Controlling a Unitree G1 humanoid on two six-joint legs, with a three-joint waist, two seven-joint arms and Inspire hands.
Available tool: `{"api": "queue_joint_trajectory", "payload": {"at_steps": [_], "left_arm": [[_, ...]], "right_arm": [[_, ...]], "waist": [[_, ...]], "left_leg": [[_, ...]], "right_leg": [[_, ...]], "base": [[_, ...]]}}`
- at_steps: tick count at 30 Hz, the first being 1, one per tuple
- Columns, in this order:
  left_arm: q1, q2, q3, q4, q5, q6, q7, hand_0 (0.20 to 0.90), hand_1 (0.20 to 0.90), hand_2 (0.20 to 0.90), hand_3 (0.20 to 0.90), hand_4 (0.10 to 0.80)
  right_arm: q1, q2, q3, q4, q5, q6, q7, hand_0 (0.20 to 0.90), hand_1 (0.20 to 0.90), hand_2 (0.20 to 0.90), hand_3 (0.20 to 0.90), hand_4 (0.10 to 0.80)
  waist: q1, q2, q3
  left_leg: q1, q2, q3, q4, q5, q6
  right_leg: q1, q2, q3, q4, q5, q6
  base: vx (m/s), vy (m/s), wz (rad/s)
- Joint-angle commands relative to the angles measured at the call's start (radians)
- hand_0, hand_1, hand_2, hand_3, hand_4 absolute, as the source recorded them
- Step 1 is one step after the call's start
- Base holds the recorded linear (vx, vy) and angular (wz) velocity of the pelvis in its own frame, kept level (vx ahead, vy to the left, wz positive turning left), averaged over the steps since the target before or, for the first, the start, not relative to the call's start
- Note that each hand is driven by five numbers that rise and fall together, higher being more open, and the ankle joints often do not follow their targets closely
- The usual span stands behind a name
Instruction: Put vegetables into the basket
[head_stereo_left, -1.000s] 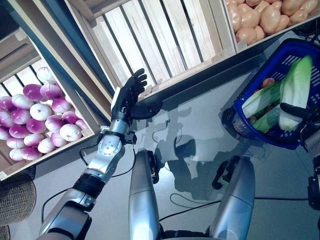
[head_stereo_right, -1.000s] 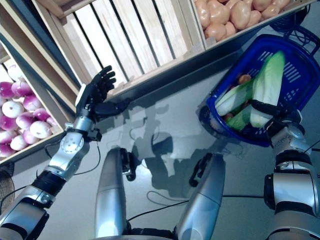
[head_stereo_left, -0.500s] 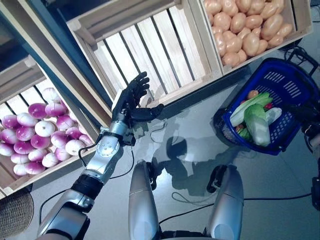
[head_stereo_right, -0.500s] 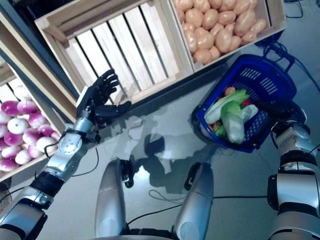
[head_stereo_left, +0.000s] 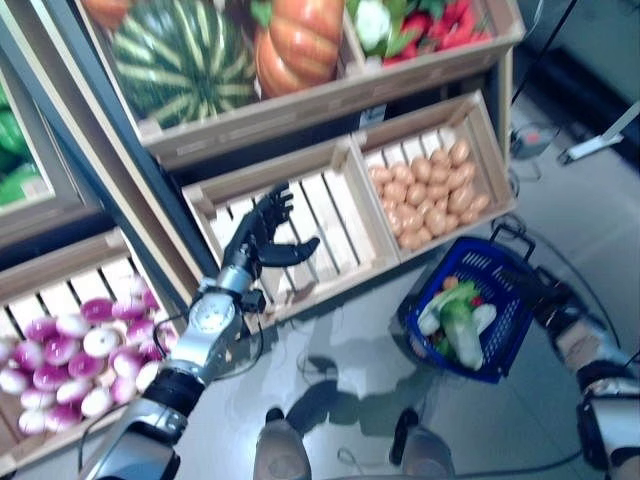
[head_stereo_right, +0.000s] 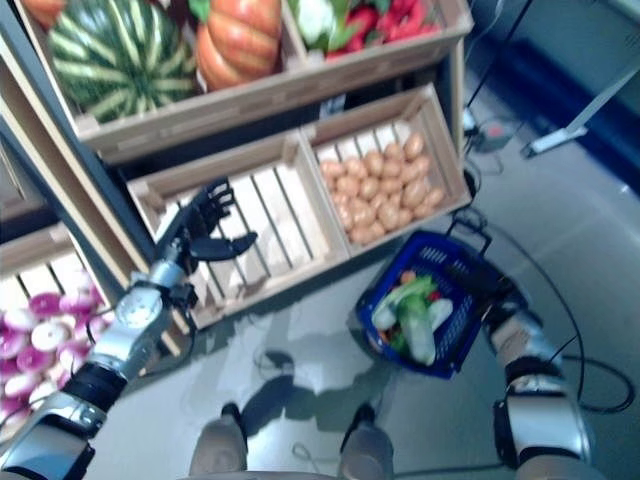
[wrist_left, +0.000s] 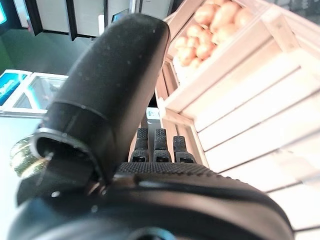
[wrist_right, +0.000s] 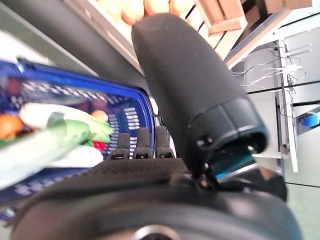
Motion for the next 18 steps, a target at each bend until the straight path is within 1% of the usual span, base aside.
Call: {"api": "queue_joint_trajectory", "payload": {"at_steps": [1, 3, 4, 5, 6, 7, 8, 9, 10, 11, 13, 14, 15, 16, 17, 18], "left_arm": [[0.013, -0.018, 0.032, -0.002, 0.070, -0.097, 0.027, 0.900, 0.900, 0.900, 0.900, 0.800], [0.046, -0.035, 0.042, 0.007, 0.093, -0.124, 0.034, 0.900, 0.900, 0.900, 0.900, 0.800], [0.091, -0.062, 0.055, 0.024, 0.127, -0.152, 0.050, 0.900, 0.900, 0.900, 0.900, 0.800], [0.111, -0.074, 0.060, 0.028, 0.171, -0.167, 0.063, 0.900, 0.900, 0.900, 0.900, 0.800], [0.134, -0.083, 0.059, 0.033, 0.252, -0.186, 0.081, 0.900, 0.900, 0.900, 0.900, 0.800], [0.150, -0.086, 0.054, 0.032, 0.278, -0.190, 0.088, 0.900, 0.900, 0.900, 0.900, 0.800], [0.176, -0.096, 0.053, 0.032, 0.267, -0.191, 0.098, 0.900, 0.900, 0.900, 0.900, 0.800], [0.212, -0.124, 0.062, 0.061, 0.235, -0.188, 0.096, 0.900, 0.900, 0.900, 0.900, 0.800], [0.229, -0.147, 0.059, 0.092, 0.280, -0.207, 0.084, 0.900, 0.900, 0.900, 0.900, 0.800], [0.235, -0.154, 0.057, 0.101, 0.311, -0.208, 0.082, 0.900, 0.900, 0.900, 0.900, 0.800], [0.260, -0.169, 0.008, 0.116, 0.350, -0.204, 0.125, 0.900, 0.900, 0.900, 0.900, 0.800], [0.272, -0.193, -0.019, 0.163, 0.327, -0.173, 0.089, 0.900, 0.900, 0.900, 0.900, 0.800], [0.273, -0.207, -0.033, 0.194, 0.348, -0.174, 0.072, 0.900, 0.900, 0.900, 0.900, 0.800], [0.271, -0.217, -0.051, 0.219, 0.380, -0.176, 0.067, 0.900, 0.900, 0.900, 0.900, 0.800], [0.268, -0.223, -0.067, 0.238, 0.403, -0.162, 0.077, 0.900, 0.900, 0.900, 0.900, 0.800], [0.261, -0.242, -0.085, 0.288, 0.385, -0.131, 0.072, 0.900, 0.900, 0.900, 0.900, 0.800]], "right_arm": [[0.021, 0.047, 0.006, -0.149, 0.059, -0.161, -0.076, 0.900, 0.900, 0.900, 0.900, 0.800], [0.077, 0.101, 0.015, -0.228, 0.079, -0.187, -0.093, 0.900, 0.900, 0.900, 0.900, 0.800], [0.163, 0.180, 0.038, -0.336, 0.074, -0.212, -0.112, 0.900, 0.900, 0.900, 0.900, 0.800], [0.199, 0.218, 0.058, -0.385, 0.071, -0.217, -0.096, 0.900, 0.900, 0.900, 0.900, 0.800], [0.243, 0.267, 0.104, -0.442, 0.016, -0.231, -0.084, 0.900, 0.900, 0.900, 0.900, 0.800], [0.275, 0.287, 0.139, -0.491, -0.013, -0.220, -0.092, 0.900, 0.900, 0.900, 0.900, 0.800], [0.317, 0.314, 0.181, -0.556, 0.003, -0.177, -0.082, 0.900, 0.900, 0.900, 0.900, 0.800], [0.384, 0.356, 0.219, -0.589, 0.002, -0.157, -0.054, 0.900, 0.900, 0.900, 0.900, 0.800], [0.416, 0.379, 0.239, -0.588, 0.004, -0.134, -0.047, 0.900, 0.900, 0.900, 0.900, 0.800], [0.425, 0.383, 0.243, -0.589, 0.007, -0.110, -0.042, 0.900, 0.900, 0.900, 0.900, 0.800], [0.468, 0.399, 0.293, -0.587, -0.004, -0.058, -0.047, 0.900, 0.900, 0.900, 0.900, 0.800], [0.478, 0.404, 0.325, -0.523, -0.019, 0.059, -0.078, 0.900, 0.900, 0.900, 0.900, 0.800], [0.472, 0.415, 0.323, -0.472, 0.025, 0.117, -0.079, 0.900, 0.900, 0.900, 0.900, 0.800], [0.467, 0.432, 0.319, -0.421, 0.082, 0.156, -0.070, 0.900, 0.900, 0.900, 0.900, 0.800], [0.460, 0.447, 0.315, -0.382, 0.175, 0.200, -0.090, 0.900, 0.900, 0.900, 0.900, 0.800], [0.449, 0.481, 0.300, -0.308, 0.193, 0.233, -0.078, 0.900, 0.900, 0.900, 0.900, 0.800]], "waist": [[-0.004, -0.011, -0.092], [-0.011, -0.009, -0.103], [-0.024, -0.006, -0.117], [-0.032, -0.005, -0.121], [-0.043, -0.004, -0.125], [-0.050, -0.003, -0.128], [-0.061, -0.001, -0.130], [-0.077, 0.001, -0.133], [-0.086, 0.001, -0.133], [-0.090, 0.000, -0.134], [-0.099, 0.000, -0.132], [-0.102, 0.003, -0.128], [-0.101, 0.006, -0.125], [-0.098, 0.008, -0.123], [-0.094, 0.009, -0.121], [-0.088, 0.013, -0.117]], "left_leg": [[-0.013, -0.037, 0.009, -0.119, 0.100, 0.049], [0.014, -0.041, 0.014, -0.164, 0.117, 0.045], [0.045, -0.049, 0.024, -0.209, 0.130, 0.044], [0.059, -0.052, 0.029, -0.226, 0.134, 0.046], [0.074, -0.054, 0.037, -0.242, 0.135, 0.047], [0.082, -0.057, 0.041, -0.251, 0.137, 0.048], [0.090, -0.059, 0.046, -0.260, 0.138, 0.049], [0.096, -0.063, 0.051, -0.268, 0.136, 0.050], [0.100, -0.066, 0.053, -0.268, 0.133, 0.055], [0.102, -0.068, 0.055, -0.268, 0.131, 0.057], [0.107, -0.074, 0.057, -0.265, 0.127, 0.060], [0.113, -0.078, 0.054, -0.266, 0.124, 0.062], [0.114, -0.079, 0.054, -0.266, 0.125, 0.062], [0.114, -0.080, 0.053, -0.266, 0.127, 0.063], [0.112, -0.082, 0.050, -0.266, 0.128, 0.064], [0.116, -0.086, 0.043, -0.267, 0.125, 0.065]], "right_leg": [[0.025, 0.020, 0.022, -0.072, 0.067, -0.047], [0.046, 0.027, 0.029, -0.113, 0.084, -0.043], [0.067, 0.036, 0.039, -0.152, 0.098, -0.041], [0.076, 0.041, 0.047, -0.168, 0.103, -0.042], [0.084, 0.047, 0.054, -0.180, 0.106, -0.045], [0.087, 0.050, 0.058, -0.188, 0.109, -0.045], [0.088, 0.053, 0.064, -0.198, 0.114, -0.045], [0.091, 0.056, 0.068, -0.206, 0.116, -0.045], [0.092, 0.059, 0.073, -0.199, 0.111, -0.046], [0.093, 0.060, 0.074, -0.196, 0.108, -0.046], [0.094, 0.060, 0.078, -0.187, 0.102, -0.046], [0.097, 0.061, 0.079, -0.185, 0.097, -0.047], [0.100, 0.061, 0.077, -0.186, 0.096, -0.048], [0.101, 0.061, 0.075, -0.187, 0.096, -0.049], [0.101, 0.062, 0.073, -0.190, 0.097, -0.049], [0.111, 0.064, 0.069, -0.194, 0.094, -0.048]], "base": [[0.089, 0.053, -0.19], [0.074, 0.050, -0.14], [0.078, 0.065, -0.10], [0.087, 0.075, -0.12], [0.046, 0.050, -0.09], [0.024, 0.050, -0.18], [-0.012, 0.063, -0.13], [-0.022, 0.065, -0.14], [-0.014, 0.046, -0.09], [0.005, 0.020, -0.14], [0.018, 0.030, -0.07], [0.013, 0.043, -0.01], [-0.006, 0.040, -0.03], [-0.026, 0.027, -0.07], [-0.035, 0.033, -0.09], [-0.042, 0.032, -0.06]]}}
